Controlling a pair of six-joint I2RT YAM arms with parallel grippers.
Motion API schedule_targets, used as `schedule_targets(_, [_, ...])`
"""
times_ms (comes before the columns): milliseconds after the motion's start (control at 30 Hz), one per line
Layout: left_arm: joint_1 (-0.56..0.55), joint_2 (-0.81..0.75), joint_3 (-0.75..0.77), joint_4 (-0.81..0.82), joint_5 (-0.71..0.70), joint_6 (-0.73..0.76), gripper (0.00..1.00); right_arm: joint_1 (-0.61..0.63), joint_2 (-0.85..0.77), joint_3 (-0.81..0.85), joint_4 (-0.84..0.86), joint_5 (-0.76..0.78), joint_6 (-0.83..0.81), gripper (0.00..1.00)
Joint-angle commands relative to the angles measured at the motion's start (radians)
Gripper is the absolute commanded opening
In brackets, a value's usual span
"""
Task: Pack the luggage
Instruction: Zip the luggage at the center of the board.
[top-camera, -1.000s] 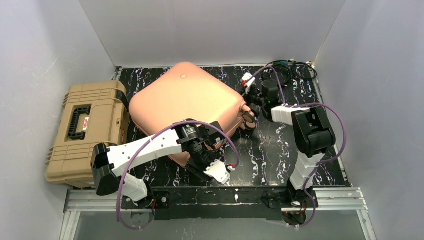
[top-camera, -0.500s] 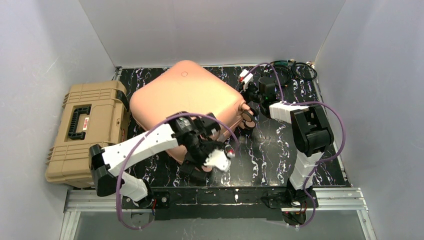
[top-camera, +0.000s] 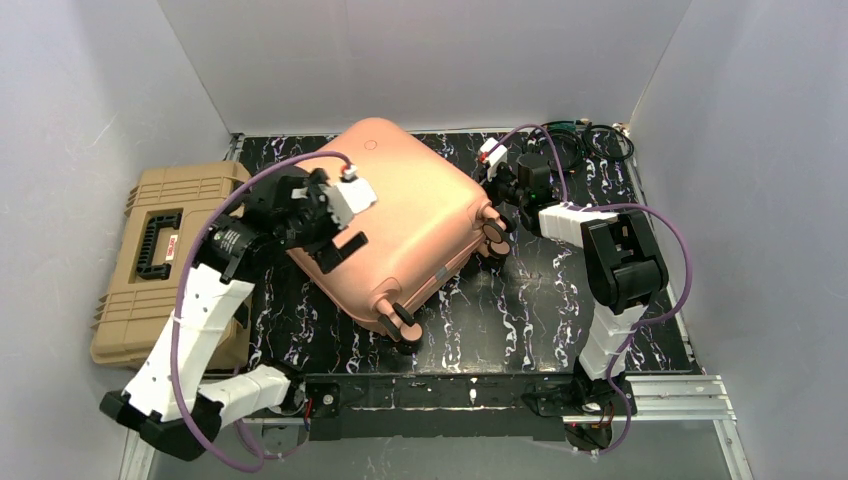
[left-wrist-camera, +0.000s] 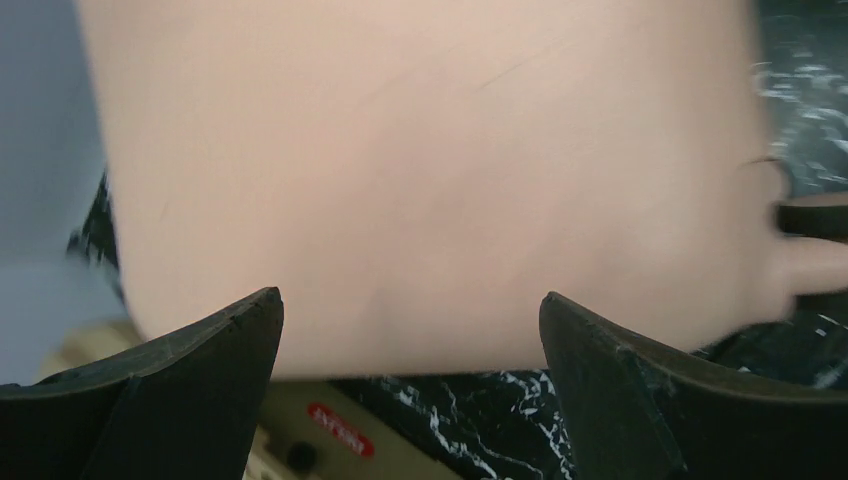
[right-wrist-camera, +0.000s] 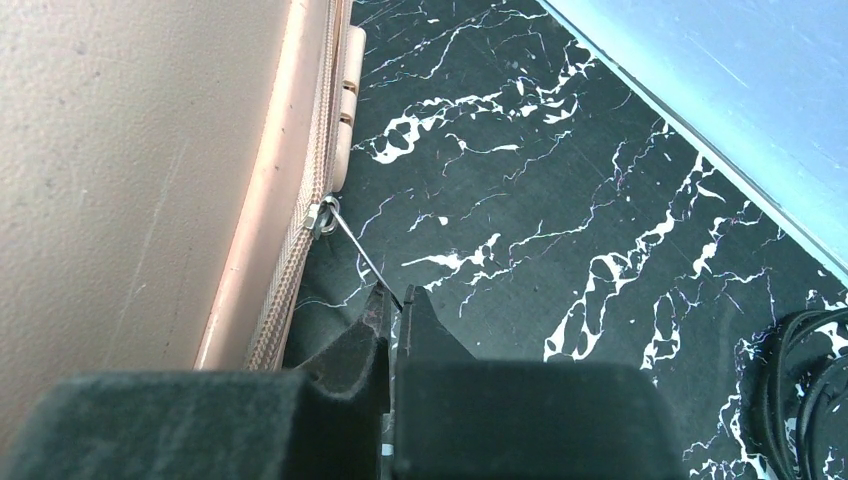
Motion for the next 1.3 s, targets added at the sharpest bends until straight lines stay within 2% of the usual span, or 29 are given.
schedule_targets(0, [0.175, -0.043, -0.126, 0.127, -0.250, -0.159, 0.98, -0.010, -0.029, 0.049, 0.076, 0.226, -0.052, 0.01])
schedule_targets(133, [0.322, -0.058, -0.216, 0.120, -0.277, -0.224, 0.97, -0.005, -0.029, 0.045, 0.083, 0.212, -0.048, 0.01])
schedule_targets(233, [0.392, -0.081, -0.267, 0.128, -0.303, -0.261, 0.88, -0.004, -0.029, 0.038, 0.092, 0.203, -0.044, 0.01])
schedule_targets(367, [0.453, -0.075, -0.291, 0.102, -0.305, -0.305, 0.62, -0.001, -0.029, 0.031, 0.102, 0.193, -0.045, 0.01])
schedule_targets(467, [0.464, -0.056, -0.312, 0.115, -0.330, -0.310, 0.44, 0.000, -0.027, 0.027, 0.117, 0.189, -0.045, 0.01])
schedule_targets(600, [0.465, 0.012, -0.340, 0.140, -0.335, -0.318, 0.14, 0.003, -0.020, 0.024, 0.129, 0.180, -0.044, 0.01])
schedule_targets(633, [0.466, 0.031, -0.349, 0.148, -0.333, -0.319, 0.11, 0.003, -0.021, 0.022, 0.132, 0.176, -0.043, 0.01])
schedule_targets(767, [0.466, 0.111, -0.374, 0.201, -0.301, -0.331, 0.04, 0.005, -0.018, 0.009, 0.156, 0.139, -0.034, 0.01])
schedule_targets(967, [0.463, 0.251, -0.325, 0.260, -0.315, -0.320, 0.01, 0.006, -0.063, -0.061, 0.197, 0.016, -0.055, 0.01])
schedule_targets(1133, [0.439, 0.348, -0.222, 0.303, -0.288, -0.305, 0.04, 0.006, -0.142, -0.153, 0.210, -0.083, -0.077, 0.01])
schedule_targets(1267, [0.360, 0.442, -0.143, 0.337, -0.297, -0.285, 0.07, 0.009, -0.212, -0.230, 0.203, -0.122, -0.075, 0.01])
